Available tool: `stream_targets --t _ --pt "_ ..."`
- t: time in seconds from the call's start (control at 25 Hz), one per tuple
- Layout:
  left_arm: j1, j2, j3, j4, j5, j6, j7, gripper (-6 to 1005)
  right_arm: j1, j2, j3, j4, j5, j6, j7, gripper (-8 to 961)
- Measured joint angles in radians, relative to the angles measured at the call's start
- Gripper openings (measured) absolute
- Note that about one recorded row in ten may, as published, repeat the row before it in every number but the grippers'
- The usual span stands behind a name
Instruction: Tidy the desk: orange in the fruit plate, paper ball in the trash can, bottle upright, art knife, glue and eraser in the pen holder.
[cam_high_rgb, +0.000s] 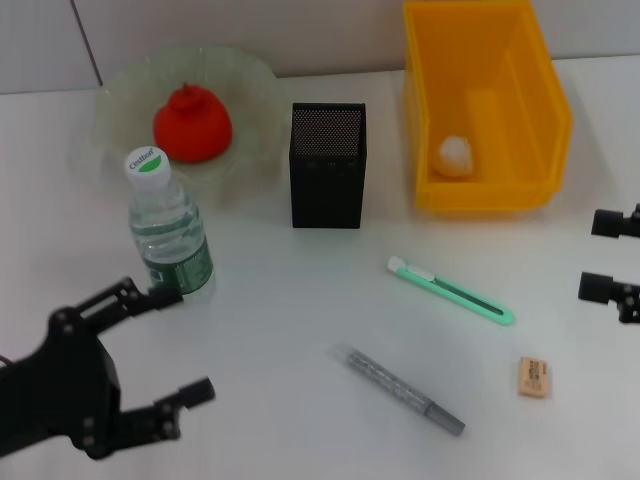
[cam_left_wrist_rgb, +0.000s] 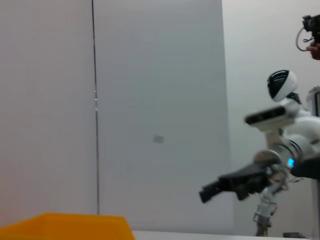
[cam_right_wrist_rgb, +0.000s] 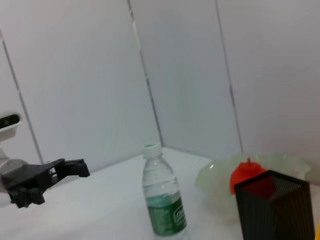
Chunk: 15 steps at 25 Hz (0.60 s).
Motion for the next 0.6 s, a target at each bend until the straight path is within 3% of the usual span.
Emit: stream_targets --t 0.04,0.2,0.24,0.36,0.44,0.48,0.6 --pt "-0.003 -0.003 0.002 -0.013 0.017 -0.001 0.001 861 0.03 0.0 -0.001 -0.1 -0.046 -0.019 0.1 835" --pt "-0.007 -0.008 -0.003 -0.044 0.034 -0.005 0.002 861 0.095 -0.002 -0.001 -0.245 -0.162 -0.059 0.269 835" --pt "-0.008 -0.01 -0.006 -0.058 0.036 -0.008 0.003 860 0.152 -0.002 -0.002 -0.34 -0.247 -0.081 0.394 835" --pt "-0.007 -0.013 -0.008 -0.07 0.036 -0.02 0.004 860 0.212 -0.003 -0.017 -0.427 -0.337 -0.098 0.525 834" --pt "-0.003 -0.018 -0.007 -0.074 0.037 -0.035 0.004 860 0.285 -0.015 -0.104 -0.537 -0.459 -0.123 0.702 834" --pt "-0.003 -0.018 -0.007 -0.074 0.037 -0.035 0.004 860 0.285 -0.015 -0.104 -0.537 -0.459 -0.123 0.702 834" --pt "-0.002 -0.02 -0.006 -0.074 0.037 -0.04 0.0 860 0.352 -0.028 -0.23 -0.627 -0.567 -0.145 0.87 834"
